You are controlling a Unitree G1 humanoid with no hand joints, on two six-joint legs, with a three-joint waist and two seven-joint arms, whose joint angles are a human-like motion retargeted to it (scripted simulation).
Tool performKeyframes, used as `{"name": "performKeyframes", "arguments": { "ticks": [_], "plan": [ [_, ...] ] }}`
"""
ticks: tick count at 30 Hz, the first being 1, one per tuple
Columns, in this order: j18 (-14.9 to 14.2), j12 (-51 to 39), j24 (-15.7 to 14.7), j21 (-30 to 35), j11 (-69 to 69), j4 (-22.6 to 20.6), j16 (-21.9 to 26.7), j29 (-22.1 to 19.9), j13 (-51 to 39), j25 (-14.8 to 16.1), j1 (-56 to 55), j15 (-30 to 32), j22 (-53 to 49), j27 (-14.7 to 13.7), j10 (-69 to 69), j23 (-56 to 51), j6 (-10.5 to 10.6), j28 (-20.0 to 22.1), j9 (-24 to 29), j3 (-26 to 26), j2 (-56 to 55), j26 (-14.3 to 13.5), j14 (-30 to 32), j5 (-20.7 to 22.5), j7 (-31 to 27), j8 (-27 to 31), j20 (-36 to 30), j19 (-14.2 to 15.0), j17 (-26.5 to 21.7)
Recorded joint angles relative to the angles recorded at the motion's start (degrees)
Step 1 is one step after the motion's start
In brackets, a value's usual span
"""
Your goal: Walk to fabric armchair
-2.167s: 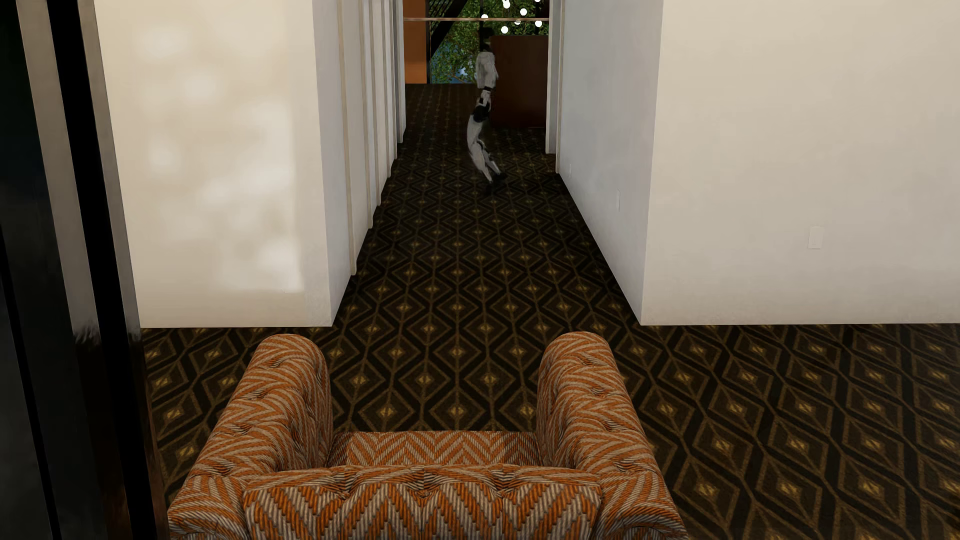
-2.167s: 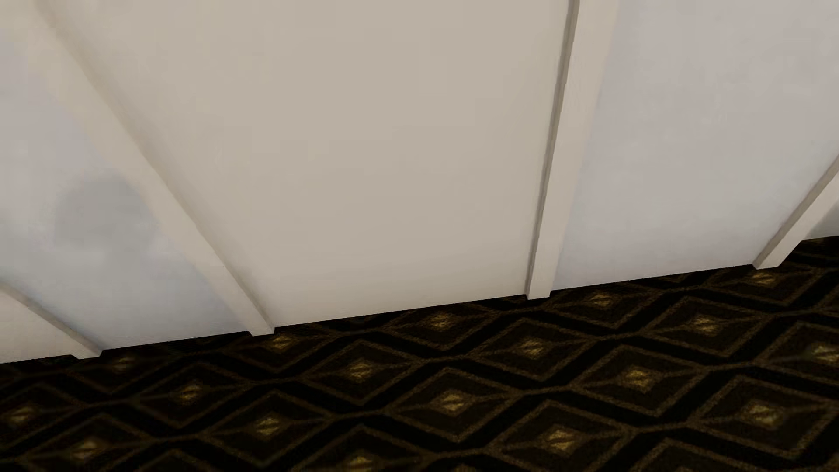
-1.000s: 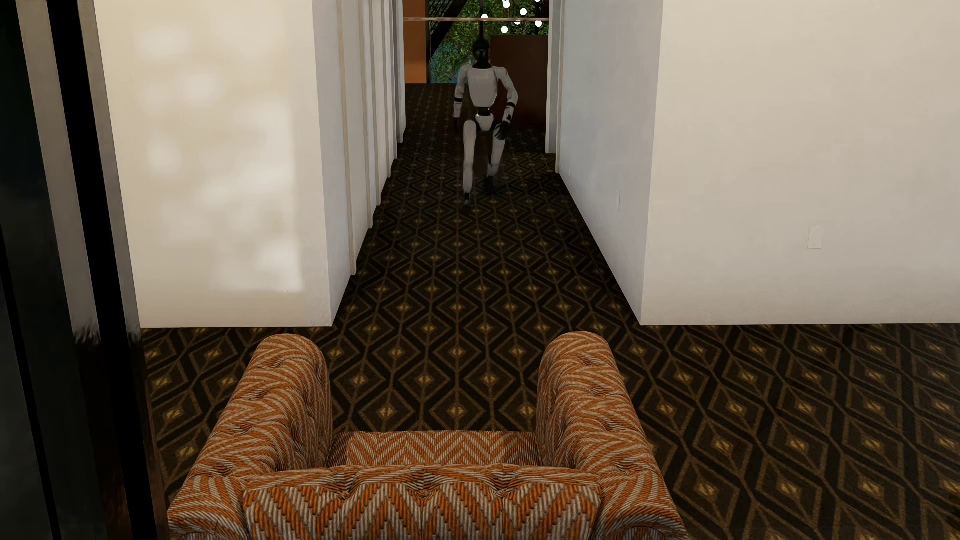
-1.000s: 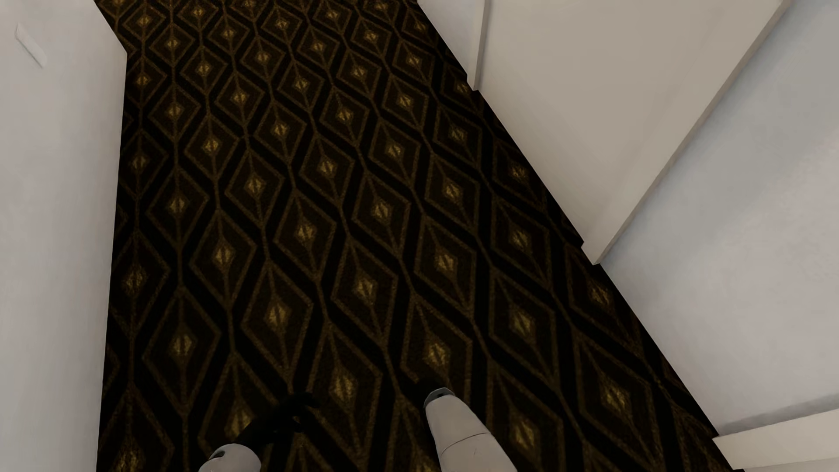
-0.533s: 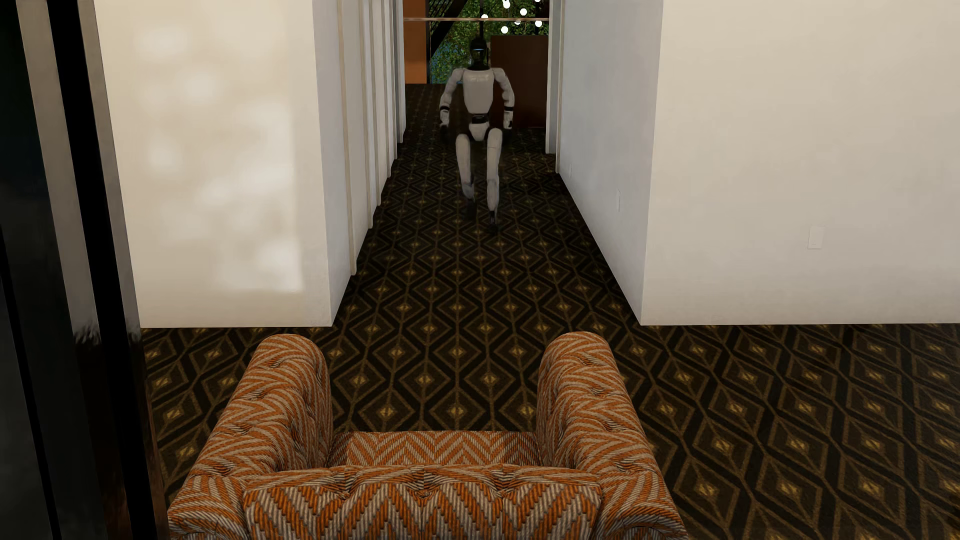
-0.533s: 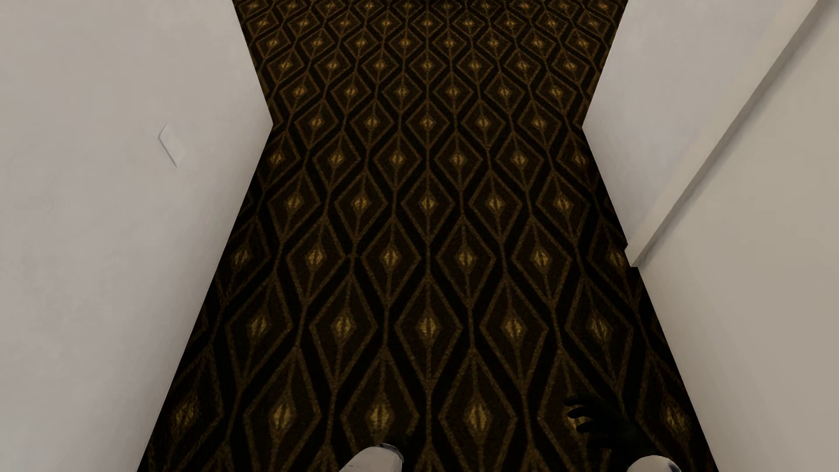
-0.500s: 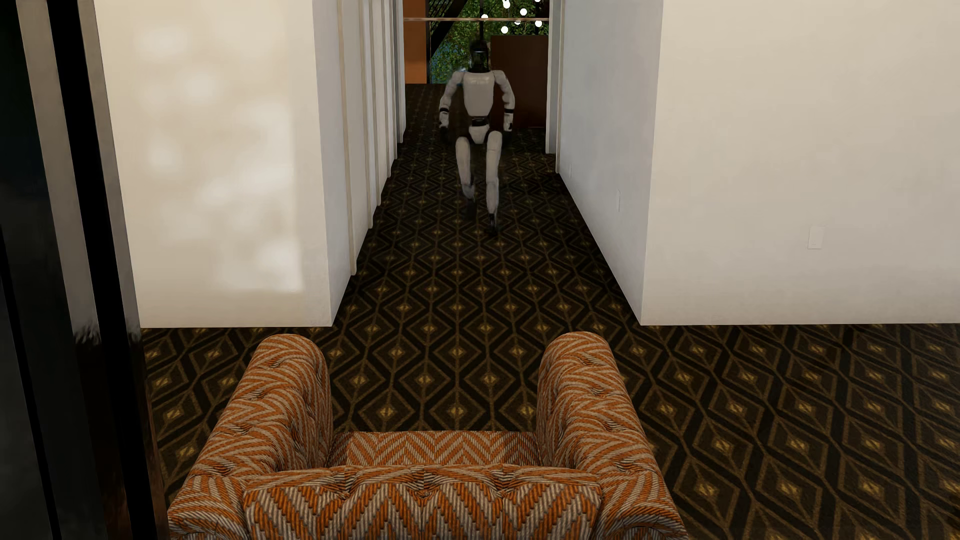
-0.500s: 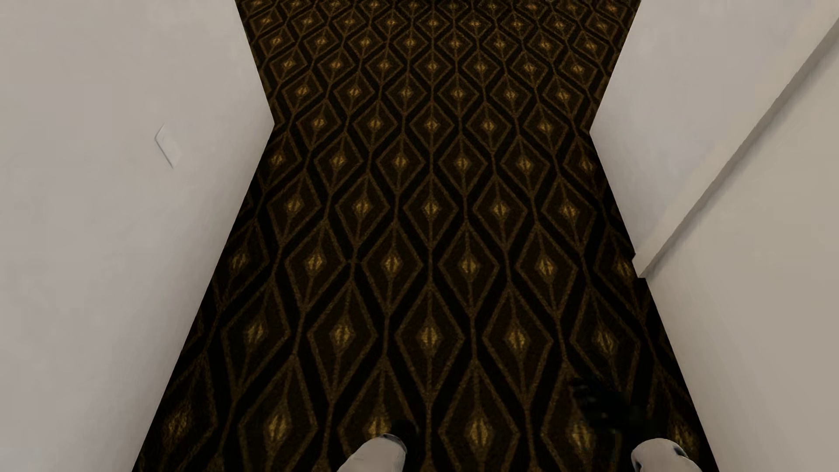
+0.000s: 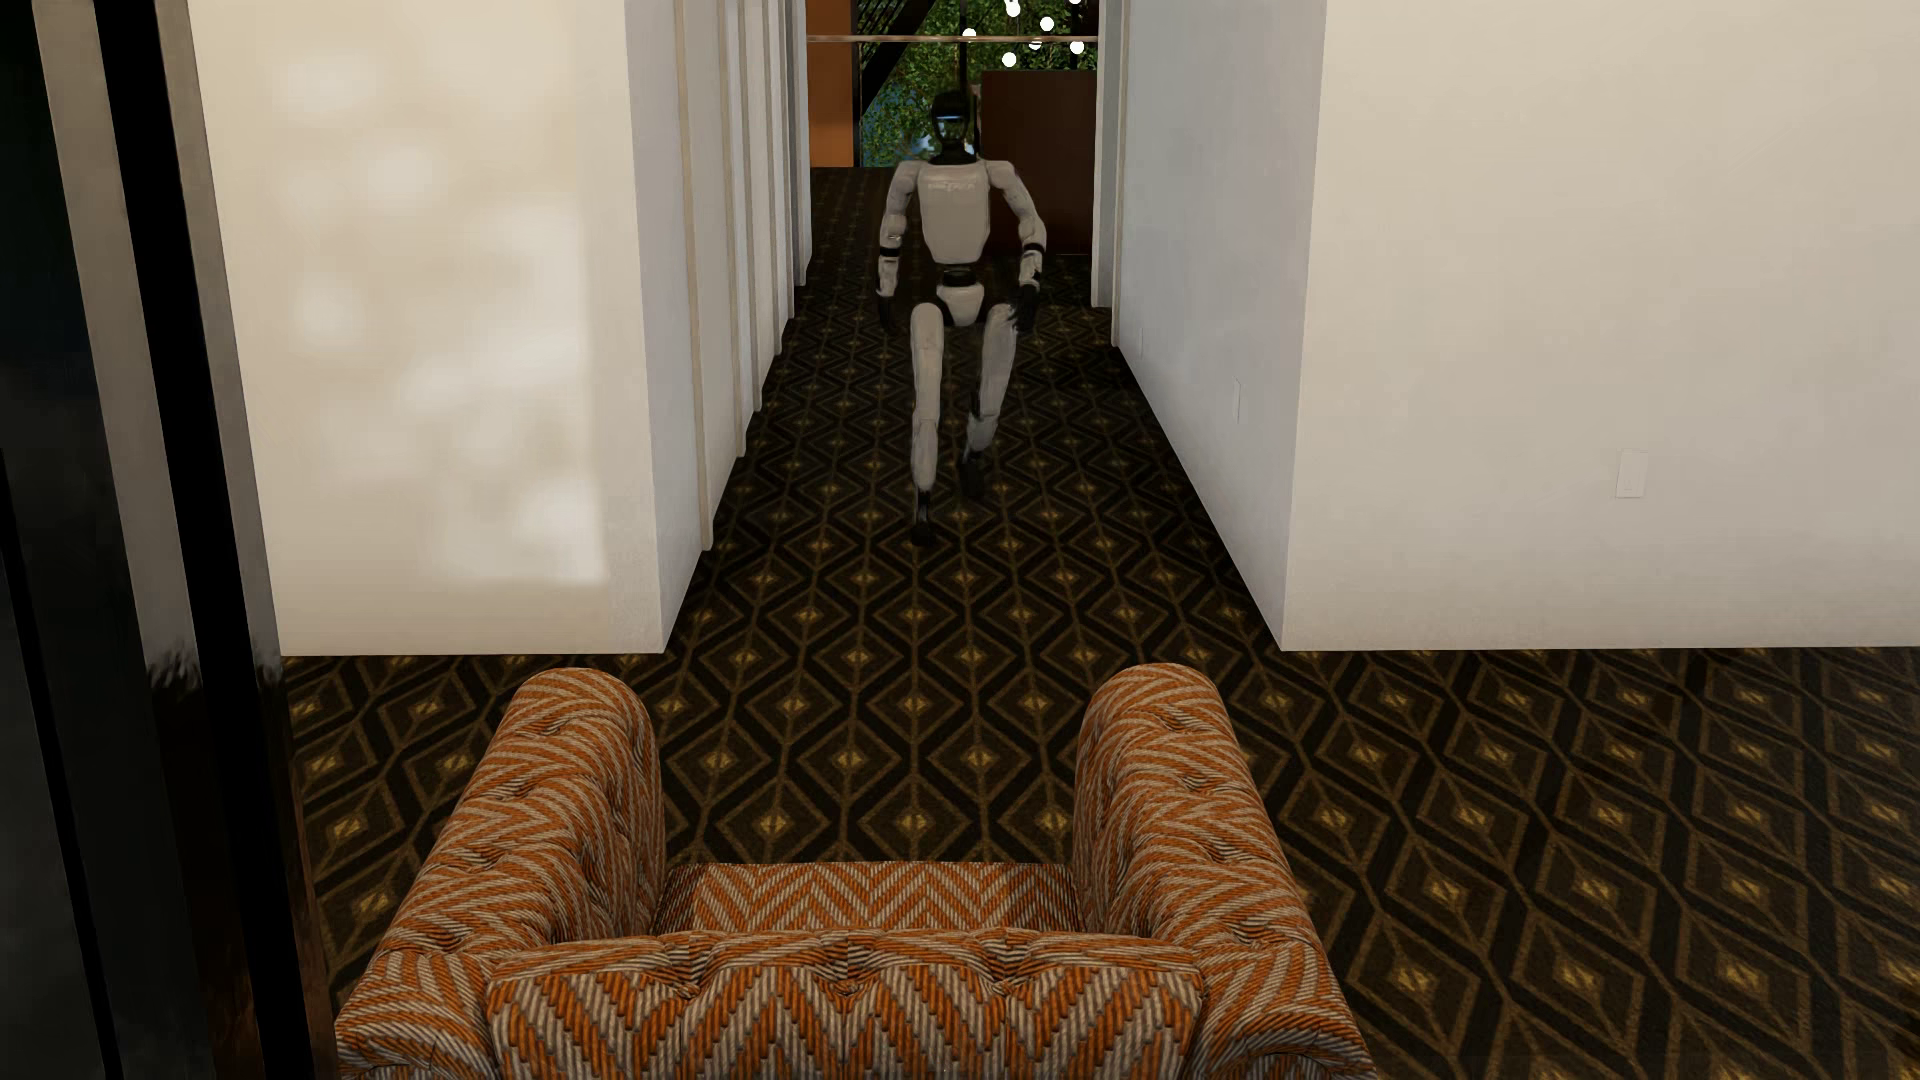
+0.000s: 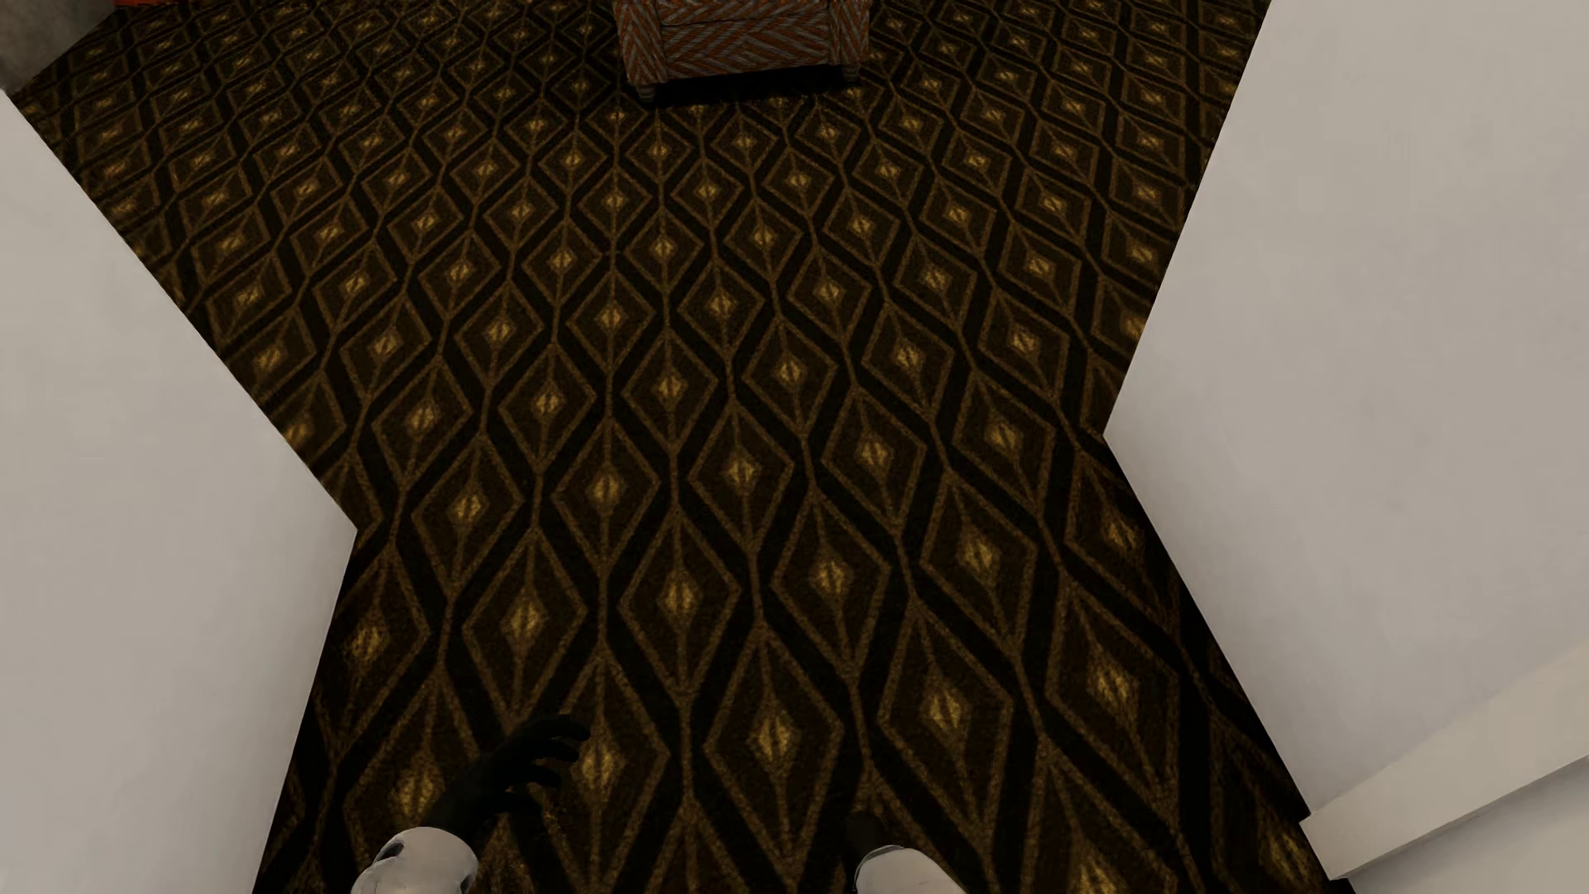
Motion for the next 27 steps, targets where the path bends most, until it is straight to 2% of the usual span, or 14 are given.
{"name": "performKeyframes", "arguments": {
  "ticks": [1,2,5,8,12,13,15,16,17,19,20,21,24,27],
  "plan": [
    [0.0,-0.69,0.0,-0.44,-5.01,1.89,0.77,0.0,1.1,0.0,2.13,1.65,-2.04,0.0,1.27,0.9,0.12,0.0,-0.52,-2.0,-1.93,0.0,1.11,-0.4,0.0,0.0,2.12,0.0,-0.44],
    [0.0,-0.48,0.0,-1.11,9.86,3.88,0.83,0.0,1.76,0.0,4.14,-4.23,-2.47,0.0,4.14,2.07,0.43,0.0,-0.54,-3.86,-3.1,0.0,4.48,-0.13,0.0,0.0,3.69,0.0,-0.76],
    [0.0,3.28,0.0,-0.05,27.71,8.91,-1.96,0.0,-0.52,0.0,-1.01,-3.37,3.47,0.0,29.9,6.15,4.16,0.0,-0.17,-1.96,-2.32,0.0,28.79,6.51,0.0,0.0,1.34,0.0,-1.2],
    [0.0,5.36,0.0,-0.61,22.56,5.53,-4.46,0.0,-5.86,0.0,-18.11,-7.33,17.64,0.0,54.16,-3.08,1.51,0.0,1.82,7.58,13.66,0.0,26.9,10.09,0.0,0.0,-11.39,0.0,0.79],
    [0.0,15.28,0.0,-6.18,10.47,1.05,-5.27,0.0,-14.36,0.0,-34.98,-6.29,29.89,0.0,22.27,-25.73,-2.96,0.0,2.55,22.03,34.19,0.0,36.69,8.05,0.0,0.0,-22.66,0.0,1.52],
    [0.0,17.85,0.0,-8.22,8.75,1.47,-5.12,0.0,-16.47,0.0,-37.06,-7.63,31.23,0.0,11.65,-30.77,-3.14,0.0,2.25,24.61,38.23,0.0,30.65,7.35,0.0,0.0,-24.35,0.0,1.11],
    [0.0,21.8,0.0,-11.47,8.45,3.86,-4.35,0.0,-21.01,0.0,-41.42,-10.06,31.89,0.0,3.33,-37.16,-2.59,0.0,1.36,29.86,43.12,0.0,3.93,6.17,0.0,0.0,-26.95,0.0,-0.21],
    [0.0,23.3,0.0,-13.39,9.01,4.54,-3.98,0.0,-21.97,0.0,-42.79,-9.72,31.92,0.0,3.98,-38.9,-2.57,0.0,1.37,32.44,45.75,0.0,0.21,5.04,0.0,0.0,-27.01,0.0,-0.61],
    [0.0,24.42,0.0,-14.98,10.28,4.3,-3.57,0.0,-21.78,0.0,-43.84,-7.13,32.64,0.0,4.51,-39.22,-2.54,0.0,1.39,34.46,48.36,0.0,5.42,4.12,0.0,0.0,-28.0,0.0,-0.65],
    [0.0,26.11,0.0,-15.83,20.62,-0.18,-3.89,0.0,-19.32,0.0,-45.66,6.35,34.16,0.0,8.83,-36.06,-4.68,0.0,-0.32,34.65,47.68,0.0,27.06,0.33,0.0,0.0,-26.36,0.0,0.08],
    [0.0,25.61,0.0,-14.13,30.37,-2.85,-4.08,0.0,-18.29,0.0,-45.17,14.25,35.09,0.0,13.27,-32.01,-6.11,0.0,-0.25,33.16,44.43,0.0,32.04,-1.54,0.0,0.0,-26.61,0.0,0.99],
    [0.0,23.96,0.0,-11.59,40.72,-5.23,-4.22,0.0,-17.67,0.0,-42.0,16.86,35.47,0.0,15.62,-26.7,-6.8,0.0,0.85,31.79,40.1,0.0,32.09,-2.55,0.0,0.0,-25.94,0.0,1.76],
    [0.0,15.45,0.0,-0.72,57.28,-8.28,-4.31,0.0,-16.85,0.0,-25.82,-3.78,29.32,0.0,10.05,-10.95,-5.65,0.0,2.79,23.2,23.26,0.0,22.54,-0.84,0.0,0.0,-22.16,0.0,2.58],
    [0.0,6.45,0.0,3.14,36.43,-3.89,-3.47,0.0,-10.28,0.0,-11.84,-5.93,18.2,0.0,3.42,-4.2,-1.89,0.0,2.37,10.85,13.36,0.0,11.06,2.21,0.0,0.0,-16.37,0.0,1.43]
  ]
}}
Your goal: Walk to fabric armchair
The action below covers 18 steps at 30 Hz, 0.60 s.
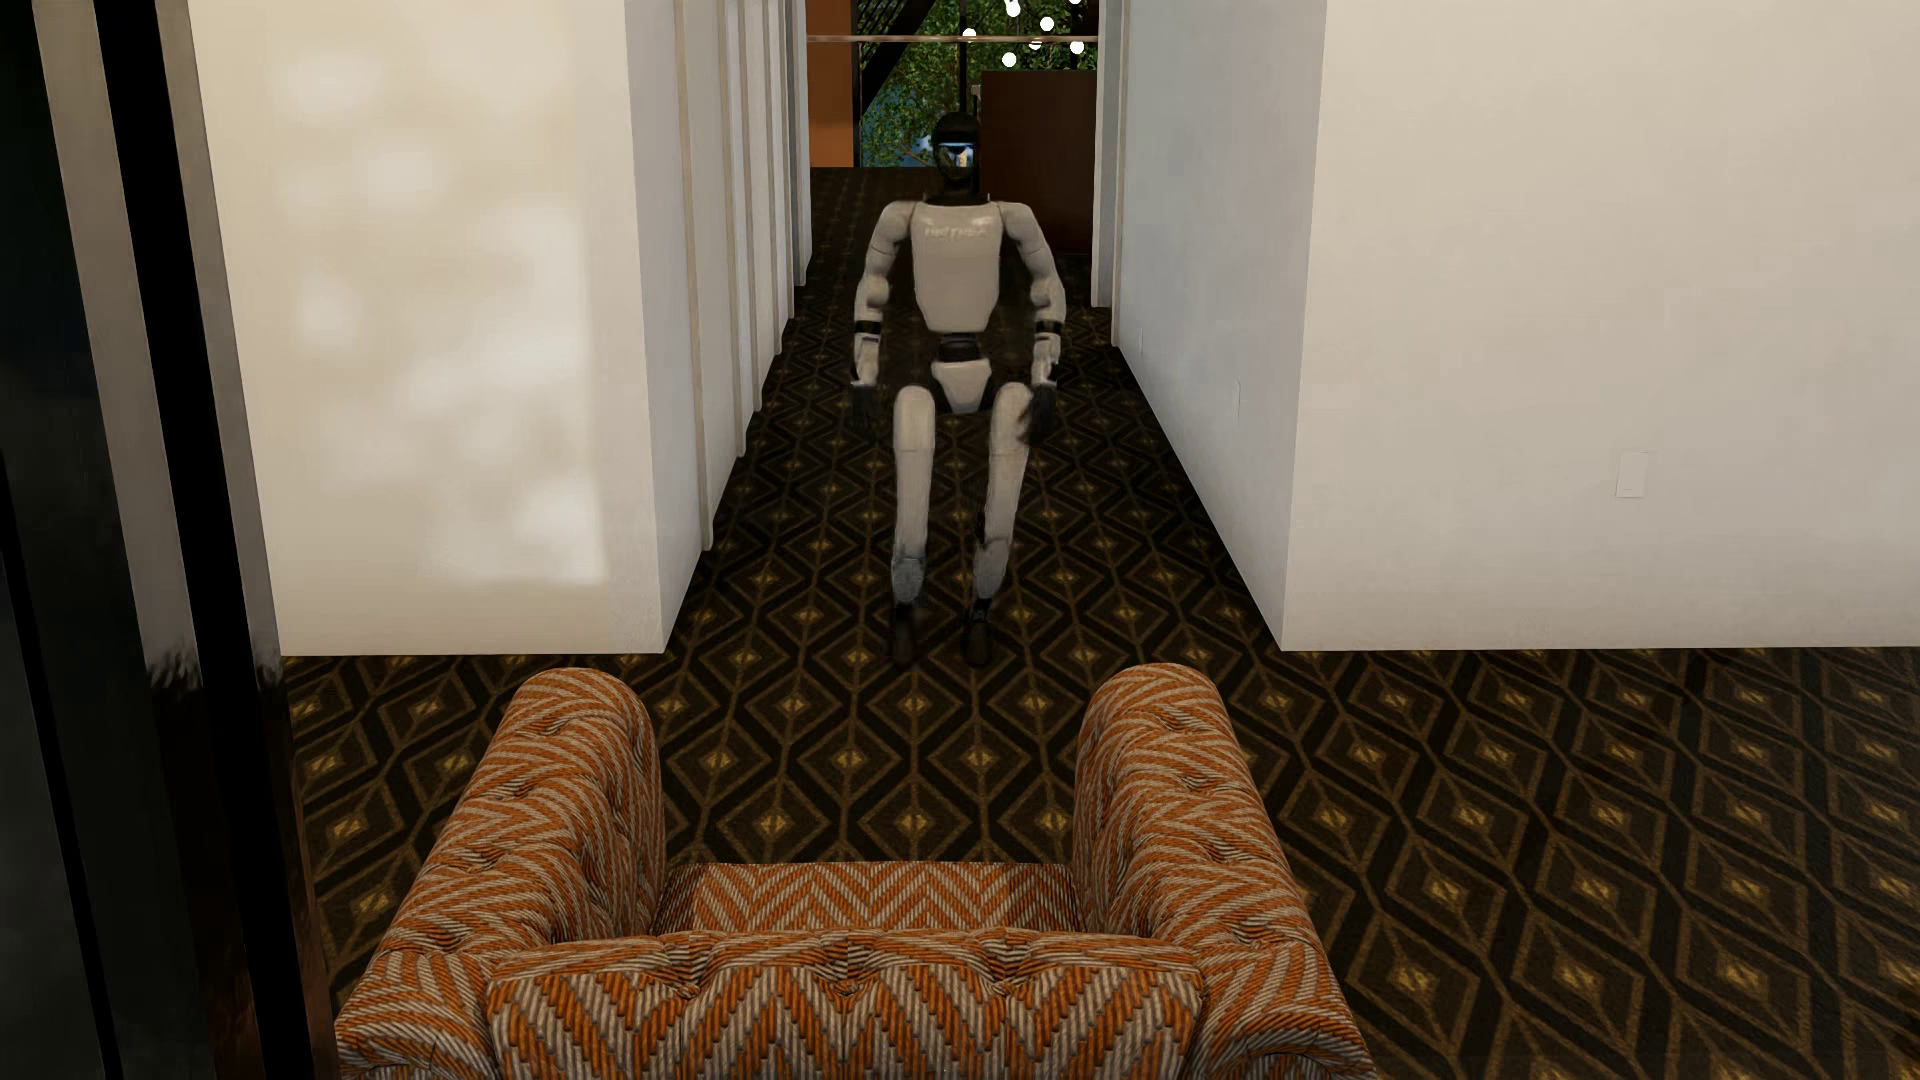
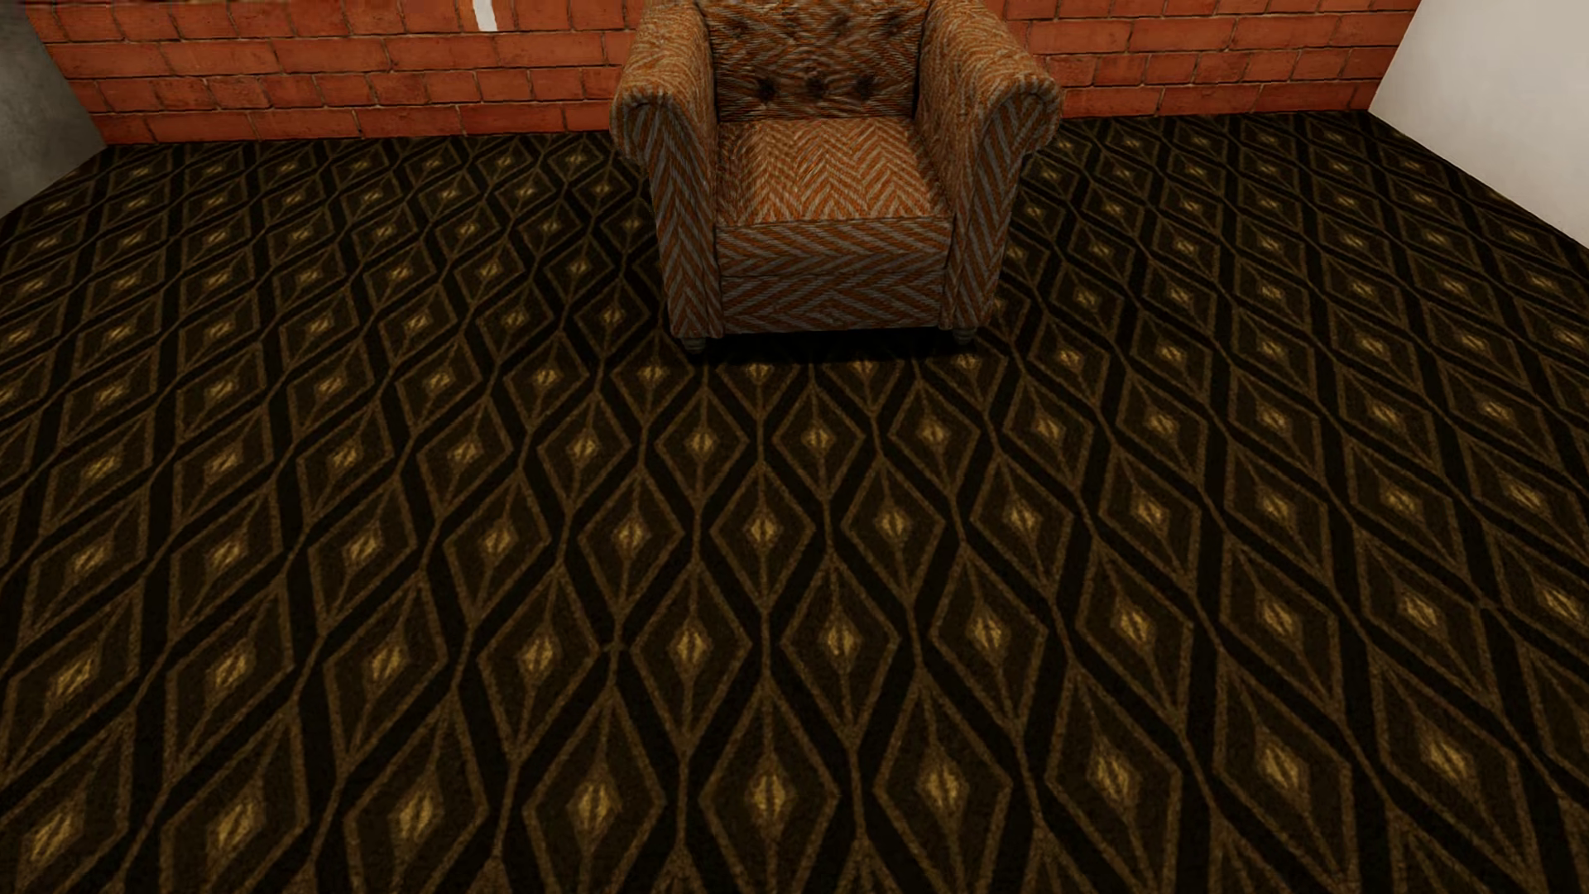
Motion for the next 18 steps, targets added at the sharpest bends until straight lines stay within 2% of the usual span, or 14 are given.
{"name": "performKeyframes", "arguments": {
  "ticks": [2,4,5,6,7,8,10,12,13,14,15,16,17,18],
  "plan": [
    [0.0,-6.03,0.0,-0.51,-22.82,1.53,0.14,0.0,3.69,0.0,4.74,4.36,-6.48,0.0,-2.39,1.98,0.92,0.0,-1.41,-5.3,-3.6,0.0,-5.63,-1.21,0.0,0.0,6.67,0.0,-0.46],
    [0.0,-10.64,0.0,0.22,-48.2,3.06,0.93,0.0,6.54,0.0,7.96,23.5,-11.45,0.0,-1.89,2.81,1.05,0.0,-3.08,-6.34,-7.48,0.0,-10.55,-2.04,0.0,0.0,11.07,0.0,-0.56],
    [0.0,-11.3,0.0,0.5,-42.27,3.89,1.3,0.0,7.53,0.0,10.09,17.27,-14.21,0.0,-0.67,3.07,1.06,0.0,-3.26,-6.73,-9.69,0.0,-11.26,-2.02,0.0,0.0,13.02,0.0,-0.51],
    [0.0,-10.49,0.0,1.06,-27.3,4.45,1.0,0.0,8.09,0.0,12.05,8.42,-16.23,0.0,1.71,3.55,0.99,0.0,-3.44,-7.34,-11.63,0.0,-10.25,-2.03,0.0,0.0,15.26,0.0,-0.42],
    [0.0,-8.65,0.0,1.4,-21.54,5.43,0.17,0.0,8.35,0.0,13.28,10.25,-16.62,0.0,5.81,4.29,1.31,0.0,-4.17,-8.33,-12.15,0.0,-7.0,-1.88,0.0,0.0,16.63,0.0,-0.42],
    [0.0,-6.9,0.0,-0.56,-16.03,7.33,-1.18,0.0,8.55,0.0,13.61,11.7,-14.06,0.0,12.12,4.99,2.68,0.0,-4.31,-8.89,-11.25,0.0,-0.11,-0.54,0.0,0.0,16.44,0.0,-0.26],
    [0.0,-3.04,0.0,-4.26,-13.41,9.34,-3.31,0.0,6.85,0.0,7.16,7.3,-6.02,0.0,32.81,3.45,3.97,0.0,-3.73,-8.82,-4.86,0.0,15.37,4.07,0.0,0.0,11.01,0.0,-0.24],
    [0.0,-4.11,0.0,-8.0,-17.23,8.52,-4.05,0.0,3.51,0.0,-4.19,6.45,11.59,0.0,52.87,-1.9,3.69,0.0,-2.65,-7.64,3.86,0.0,16.67,7.17,0.0,0.0,4.3,0.0,1.01],
    [0.0,-2.38,0.0,-9.05,-19.52,7.92,-4.06,0.0,1.5,0.0,-8.4,5.09,14.79,0.0,55.02,-5.35,2.79,0.0,-2.01,-4.97,8.4,0.0,16.04,7.54,0.0,0.0,2.31,0.0,1.63],
    [0.0,0.2,0.0,-10.11,-21.71,8.23,-4.22,0.0,-0.45,0.0,-11.92,4.91,17.07,0.0,51.93,-9.39,1.79,0.0,-1.26,-1.54,12.83,0.0,16.66,7.05,0.0,0.0,1.49,0.0,1.99],
    [0.0,3.79,0.0,-11.16,-23.64,9.9,-4.62,0.0,-1.94,0.0,-15.55,5.6,17.37,0.0,43.11,-14.01,0.94,0.0,-1.35,1.65,15.85,0.0,19.14,6.11,0.0,0.0,5.0,0.0,2.32],
    [0.0,6.25,0.0,-12.1,-26.57,9.28,-4.41,0.0,-3.19,0.0,-17.63,7.72,18.26,0.0,29.7,-18.54,1.05,0.0,-1.37,5.24,19.19,0.0,23.9,6.33,0.0,0.0,3.83,0.0,1.98],
    [0.0,6.66,0.0,-12.66,-29.31,9.07,-3.41,0.0,-4.66,0.0,-17.08,10.64,21.03,0.0,14.39,-21.91,0.88,0.0,-2.36,5.63,22.39,0.0,23.47,5.7,0.0,0.0,-6.12,0.0,1.11],
    [0.0,9.14,0.0,-11.7,-30.44,8.45,-3.07,0.0,-5.56,0.0,-14.4,13.13,20.04,0.0,-2.78,-23.94,0.86,0.0,-3.48,7.33,24.24,0.0,20.21,4.81,0.0,0.0,-7.73,0.0,-0.42]
  ]
}}
